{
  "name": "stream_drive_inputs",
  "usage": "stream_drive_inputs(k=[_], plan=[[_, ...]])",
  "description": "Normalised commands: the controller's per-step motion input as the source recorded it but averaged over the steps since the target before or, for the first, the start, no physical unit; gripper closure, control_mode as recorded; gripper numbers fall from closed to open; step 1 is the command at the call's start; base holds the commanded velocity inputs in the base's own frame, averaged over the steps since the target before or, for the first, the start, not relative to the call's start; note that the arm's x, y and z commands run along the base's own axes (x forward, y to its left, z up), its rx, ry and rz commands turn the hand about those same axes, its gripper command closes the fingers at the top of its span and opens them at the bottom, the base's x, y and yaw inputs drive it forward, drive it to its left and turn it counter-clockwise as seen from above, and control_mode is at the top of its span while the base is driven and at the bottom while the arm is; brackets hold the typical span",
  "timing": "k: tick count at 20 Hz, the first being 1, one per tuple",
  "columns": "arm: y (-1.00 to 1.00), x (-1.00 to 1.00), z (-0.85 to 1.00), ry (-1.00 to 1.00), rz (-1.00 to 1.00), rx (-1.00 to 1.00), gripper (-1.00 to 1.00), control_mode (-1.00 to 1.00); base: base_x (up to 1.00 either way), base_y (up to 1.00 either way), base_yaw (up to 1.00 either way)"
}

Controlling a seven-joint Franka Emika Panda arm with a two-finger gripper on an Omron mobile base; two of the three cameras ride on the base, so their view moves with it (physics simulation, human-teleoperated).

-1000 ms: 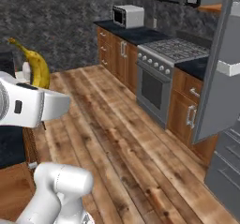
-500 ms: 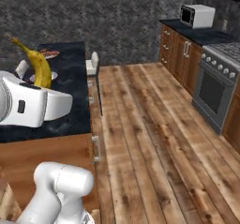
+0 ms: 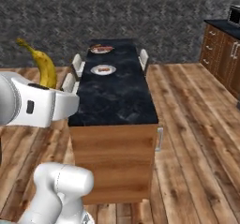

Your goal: Pick up each banana from the fridge and place one banana on each plate on the dining counter.

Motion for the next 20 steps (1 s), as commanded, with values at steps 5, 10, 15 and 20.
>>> stream_drive_inputs(k=[5,10,15,20], plan=[[0.00,0.00,0.00,0.00,0.00,0.00,1.00,1.00,-0.09,1.00,0.00],[0.00,0.00,0.00,0.00,0.00,0.00,1.00,1.00,0.02,1.00,-0.07],[0.00,0.00,0.00,0.00,0.00,0.00,1.00,1.00,0.29,1.00,-0.13],[0.00,0.00,0.00,0.00,0.00,0.00,1.00,1.00,0.55,1.00,-0.19]])
